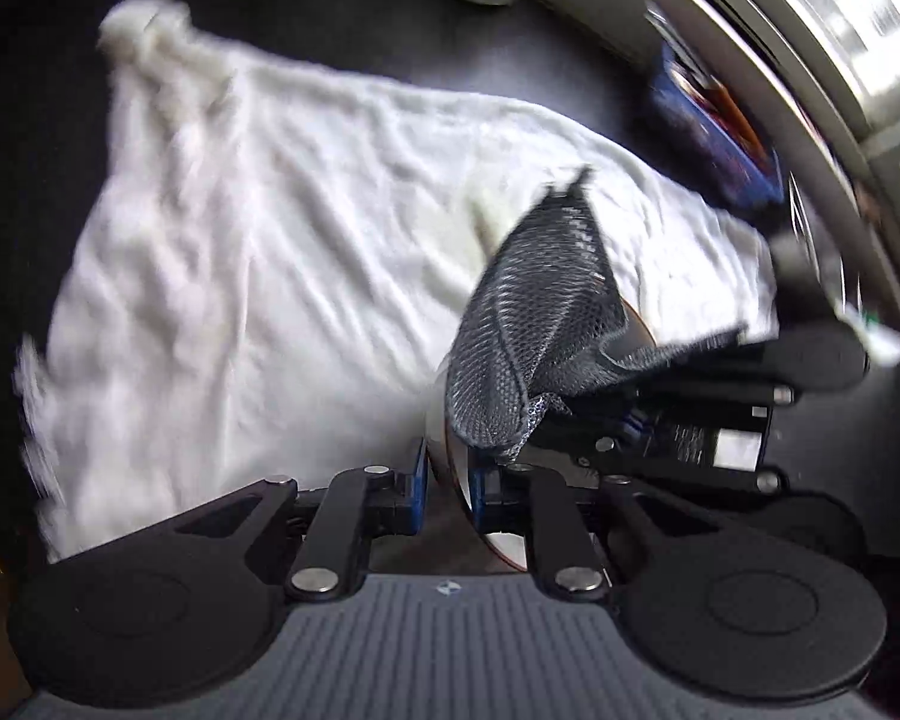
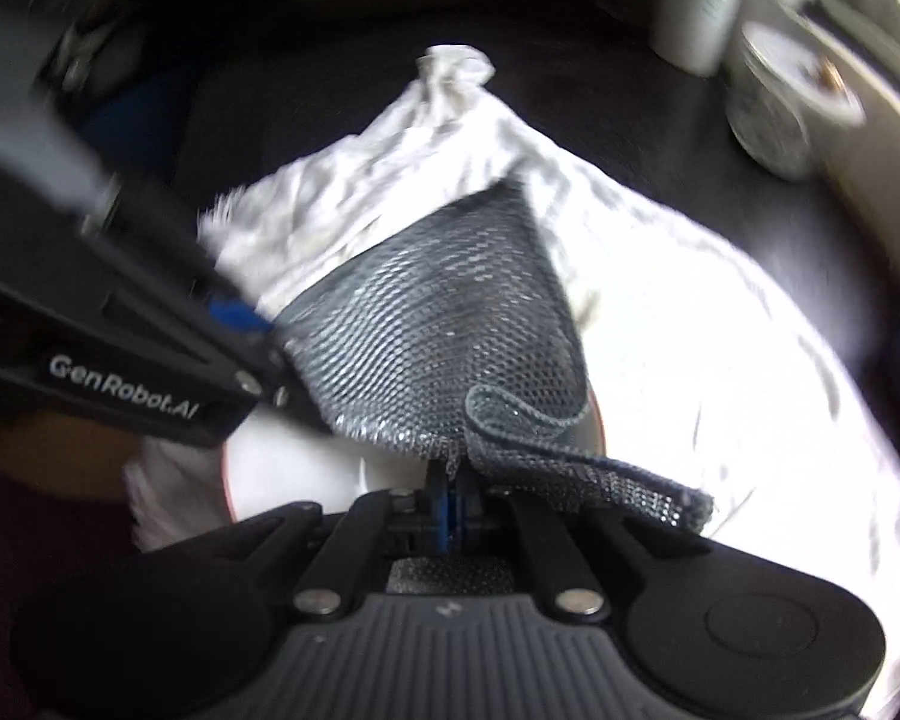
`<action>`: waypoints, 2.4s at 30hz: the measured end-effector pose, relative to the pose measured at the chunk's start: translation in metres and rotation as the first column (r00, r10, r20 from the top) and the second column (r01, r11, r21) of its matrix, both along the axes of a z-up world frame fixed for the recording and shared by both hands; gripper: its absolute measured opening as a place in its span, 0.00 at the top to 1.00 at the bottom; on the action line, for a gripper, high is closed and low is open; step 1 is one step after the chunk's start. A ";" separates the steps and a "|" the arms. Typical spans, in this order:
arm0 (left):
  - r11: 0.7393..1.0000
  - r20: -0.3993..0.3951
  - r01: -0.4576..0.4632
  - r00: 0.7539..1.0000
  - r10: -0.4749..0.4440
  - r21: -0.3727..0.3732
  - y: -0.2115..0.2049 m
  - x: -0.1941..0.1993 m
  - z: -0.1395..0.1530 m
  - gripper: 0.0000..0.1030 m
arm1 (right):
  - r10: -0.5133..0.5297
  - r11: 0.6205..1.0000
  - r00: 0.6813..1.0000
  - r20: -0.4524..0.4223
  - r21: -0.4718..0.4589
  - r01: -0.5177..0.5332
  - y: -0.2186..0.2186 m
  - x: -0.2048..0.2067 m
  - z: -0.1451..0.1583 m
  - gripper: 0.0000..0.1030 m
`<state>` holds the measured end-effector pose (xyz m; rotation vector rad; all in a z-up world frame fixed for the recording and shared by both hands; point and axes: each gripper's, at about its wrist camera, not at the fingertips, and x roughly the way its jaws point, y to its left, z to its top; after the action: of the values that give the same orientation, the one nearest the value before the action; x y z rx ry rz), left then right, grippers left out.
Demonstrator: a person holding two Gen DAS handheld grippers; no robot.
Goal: Clean bowl
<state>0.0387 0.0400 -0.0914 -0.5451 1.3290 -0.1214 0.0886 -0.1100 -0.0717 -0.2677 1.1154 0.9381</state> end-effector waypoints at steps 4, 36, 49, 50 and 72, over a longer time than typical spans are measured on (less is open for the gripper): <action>0.969 -0.092 -0.212 0.975 0.201 -0.130 0.013 -0.015 -0.014 0.87 | -0.050 0.998 0.995 -0.081 0.043 0.054 -0.005 0.004 -0.003 0.97; 0.902 0.086 0.338 0.924 -0.372 0.269 -0.035 -0.001 0.013 0.88 | 0.199 0.972 0.969 0.148 -0.160 -0.175 0.020 -0.020 0.000 0.96; 0.889 -0.213 -0.396 0.912 0.351 -0.230 0.022 -0.041 -0.037 0.86 | 0.012 1.000 1.000 -0.008 -0.019 -0.012 0.005 -0.020 0.004 0.95; 0.876 -0.229 -0.420 0.900 0.370 -0.238 0.023 -0.043 -0.038 0.86 | 0.018 1.000 1.000 -0.024 -0.014 -0.019 0.005 -0.023 0.004 0.96; 0.778 0.106 0.461 0.829 -0.550 0.427 -0.044 0.000 0.020 0.86 | 0.245 0.957 0.958 0.147 -0.195 -0.215 0.011 -0.027 0.010 0.99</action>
<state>0.0389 -0.0041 -0.0711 0.1797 1.2045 -0.3512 0.0616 -0.0990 -0.0620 -0.6246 1.0245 1.0024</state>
